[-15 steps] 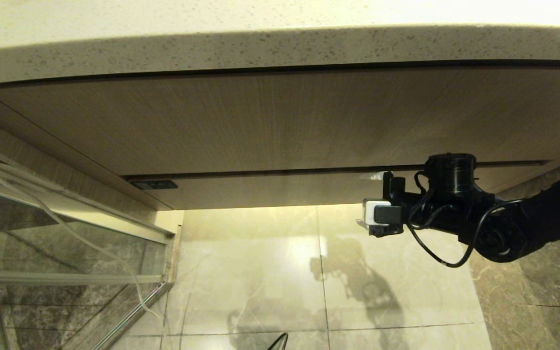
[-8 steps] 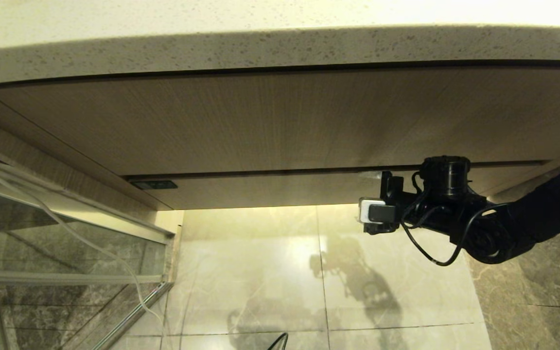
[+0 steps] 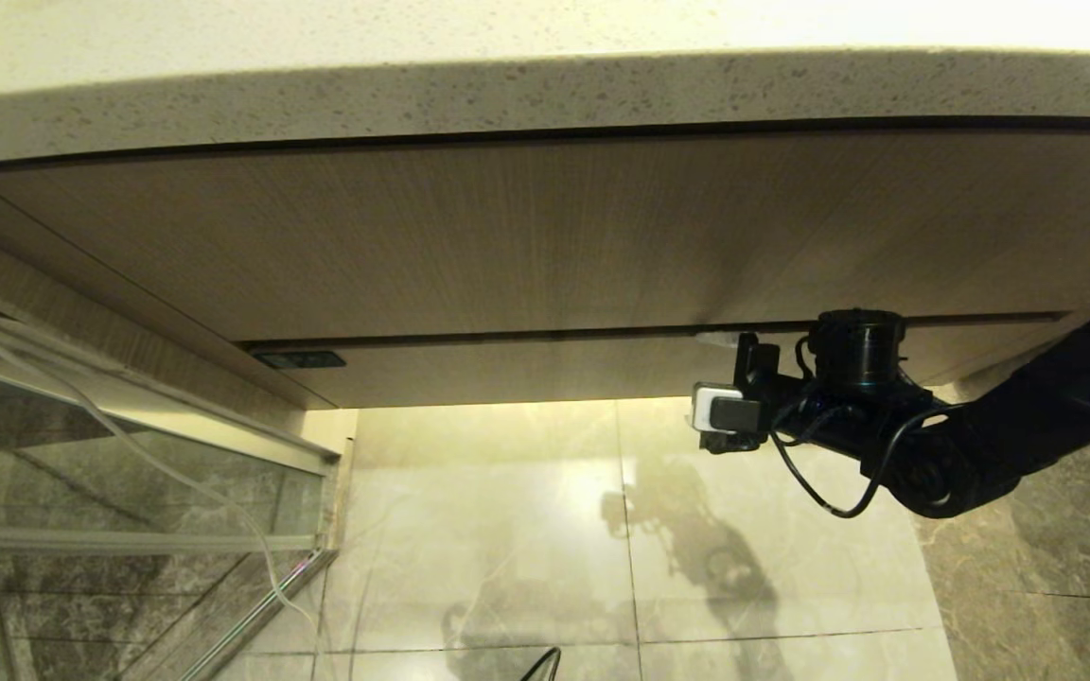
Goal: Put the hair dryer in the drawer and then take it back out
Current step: Pull open the drawer
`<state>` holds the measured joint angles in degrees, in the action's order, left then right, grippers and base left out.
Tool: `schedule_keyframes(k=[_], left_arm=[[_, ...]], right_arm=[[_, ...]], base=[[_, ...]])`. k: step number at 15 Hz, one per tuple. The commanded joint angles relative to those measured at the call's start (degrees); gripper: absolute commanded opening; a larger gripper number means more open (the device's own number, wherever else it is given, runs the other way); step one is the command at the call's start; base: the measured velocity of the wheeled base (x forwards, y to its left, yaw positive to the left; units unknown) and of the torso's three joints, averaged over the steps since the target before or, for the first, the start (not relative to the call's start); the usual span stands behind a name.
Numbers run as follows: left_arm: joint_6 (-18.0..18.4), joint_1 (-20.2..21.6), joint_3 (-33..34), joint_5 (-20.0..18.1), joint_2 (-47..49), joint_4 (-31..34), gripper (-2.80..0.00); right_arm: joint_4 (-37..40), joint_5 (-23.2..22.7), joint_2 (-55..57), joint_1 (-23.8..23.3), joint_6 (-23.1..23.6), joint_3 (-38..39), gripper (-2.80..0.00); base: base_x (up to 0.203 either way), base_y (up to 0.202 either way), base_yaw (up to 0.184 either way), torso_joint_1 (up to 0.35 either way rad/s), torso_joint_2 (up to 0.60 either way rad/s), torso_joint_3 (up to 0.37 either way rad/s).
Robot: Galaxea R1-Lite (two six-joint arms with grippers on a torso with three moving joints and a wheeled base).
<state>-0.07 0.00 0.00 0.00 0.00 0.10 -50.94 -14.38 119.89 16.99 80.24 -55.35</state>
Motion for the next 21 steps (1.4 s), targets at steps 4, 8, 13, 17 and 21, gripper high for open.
schedule_keyframes(k=[4, 8, 13, 17, 21], left_arm=[[-0.02, 0.0, 0.0, 0.0, 0.0, -0.01, -2.8], [-0.02, 0.0, 0.0, 0.06, 0.0, -0.01, -2.8], [-0.02, 0.0, 0.0, 0.09, 0.0, -0.01, -2.8], [-0.02, 0.0, 0.0, 0.01, 0.0, -0.01, -2.8], [-0.02, 0.0, 0.0, 0.05, 0.0, -0.01, -2.8]], right_arm=[[-2.03, -0.12, 1.04, -0.03, 0.09, 0.25, 0.0], [-6.4, -0.03, 2.91, 0.06, -0.66, -0.36, 0.0], [-7.41, 1.14, 5.62, 0.03, -1.14, -2.38, 0.0], [-8.88, 1.37, 7.73, -0.01, -1.23, -4.58, 0.0], [-10.21, 1.38, 9.06, -0.12, -1.31, -5.95, 0.0]], base=[[0.0, 0.0, 0.0, 0.0, 0.0, 0.0], [0.0, 0.0, 0.0, 0.0, 0.0, 0.0], [0.0, 0.0, 0.0, 0.0, 0.0, 0.0], [0.0, 0.0, 0.0, 0.0, 0.0, 0.0], [0.0, 0.0, 0.0, 0.0, 0.0, 0.0]])
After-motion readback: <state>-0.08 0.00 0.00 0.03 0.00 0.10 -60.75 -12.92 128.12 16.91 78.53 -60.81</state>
